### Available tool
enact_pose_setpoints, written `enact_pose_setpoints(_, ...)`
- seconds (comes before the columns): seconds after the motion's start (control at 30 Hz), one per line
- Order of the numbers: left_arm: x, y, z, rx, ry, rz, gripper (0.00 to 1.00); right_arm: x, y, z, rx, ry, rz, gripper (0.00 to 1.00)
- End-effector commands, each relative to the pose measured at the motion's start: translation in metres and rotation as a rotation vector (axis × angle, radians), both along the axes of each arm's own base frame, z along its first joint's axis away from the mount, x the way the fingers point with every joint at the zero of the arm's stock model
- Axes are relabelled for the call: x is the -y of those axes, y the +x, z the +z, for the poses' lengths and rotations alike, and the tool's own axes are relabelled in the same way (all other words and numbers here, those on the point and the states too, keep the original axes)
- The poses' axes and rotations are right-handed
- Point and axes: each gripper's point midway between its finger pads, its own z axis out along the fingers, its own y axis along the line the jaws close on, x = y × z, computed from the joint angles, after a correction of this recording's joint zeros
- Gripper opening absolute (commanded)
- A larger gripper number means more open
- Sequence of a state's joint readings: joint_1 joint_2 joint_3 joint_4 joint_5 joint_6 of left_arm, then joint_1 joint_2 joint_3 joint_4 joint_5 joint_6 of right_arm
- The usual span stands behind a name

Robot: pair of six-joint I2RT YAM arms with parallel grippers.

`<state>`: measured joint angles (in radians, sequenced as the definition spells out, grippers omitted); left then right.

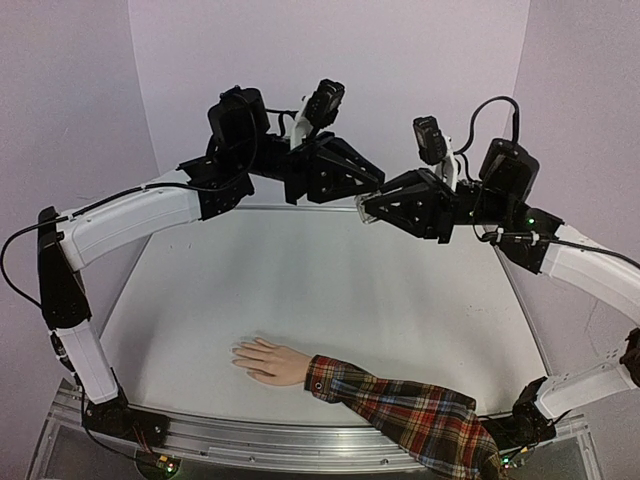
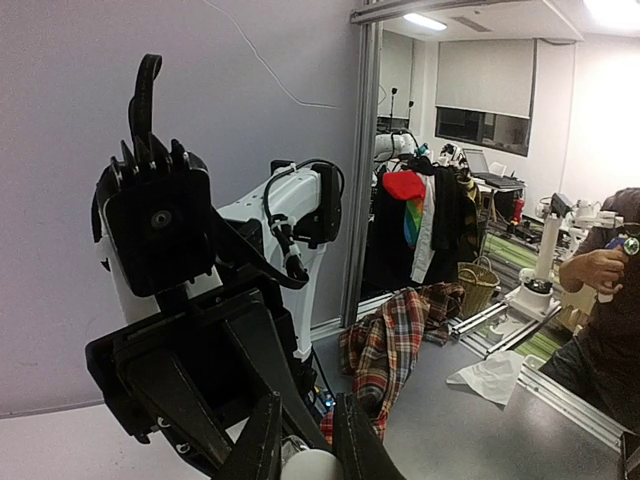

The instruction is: Paint the nails

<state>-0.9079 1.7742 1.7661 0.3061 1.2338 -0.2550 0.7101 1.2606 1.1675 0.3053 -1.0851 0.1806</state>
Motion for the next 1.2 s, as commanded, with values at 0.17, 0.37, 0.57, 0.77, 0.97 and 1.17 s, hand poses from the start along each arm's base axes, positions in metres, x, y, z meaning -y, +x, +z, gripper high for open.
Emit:
enact_pose_setpoints(0.17, -0.018, 0.057, 0.018, -0.165, 0.074, 0.355, 0.56, 0.02, 0.025, 0.026, 0.29, 0.108, -0.266, 0.0)
enact_pose_setpoints(0.37, -0.034, 0.127, 0.017, -0.401, 0.078, 0.814, 0.74, 0.033, 0.092, 0.004, 0.271, 0.024, -0.638, 0.0)
enact_pose_setpoints(0.57, -0.014, 0.149, 0.011, -0.529, 0.077, 0.955, 0.69, 0.042, 0.133, 0.003, 0.21, 0.008, -0.863, 0.0)
enact_pose_setpoints(0.77, 0.008, 0.152, 0.006, -0.514, 0.074, 1.012, 0.62, 0.038, 0.144, 0.003, 0.195, 0.001, -0.922, 0.0)
enact_pose_setpoints(0.97, 0.017, 0.155, -0.002, -0.502, 0.082, 1.034, 0.45, 0.031, 0.145, 0.003, 0.2, -0.007, -0.931, 0.0)
enact_pose_setpoints(1.17, 0.021, 0.161, -0.009, -0.509, 0.094, 1.061, 0.43, 0.022, 0.142, 0.001, 0.221, -0.027, -0.92, 0.0)
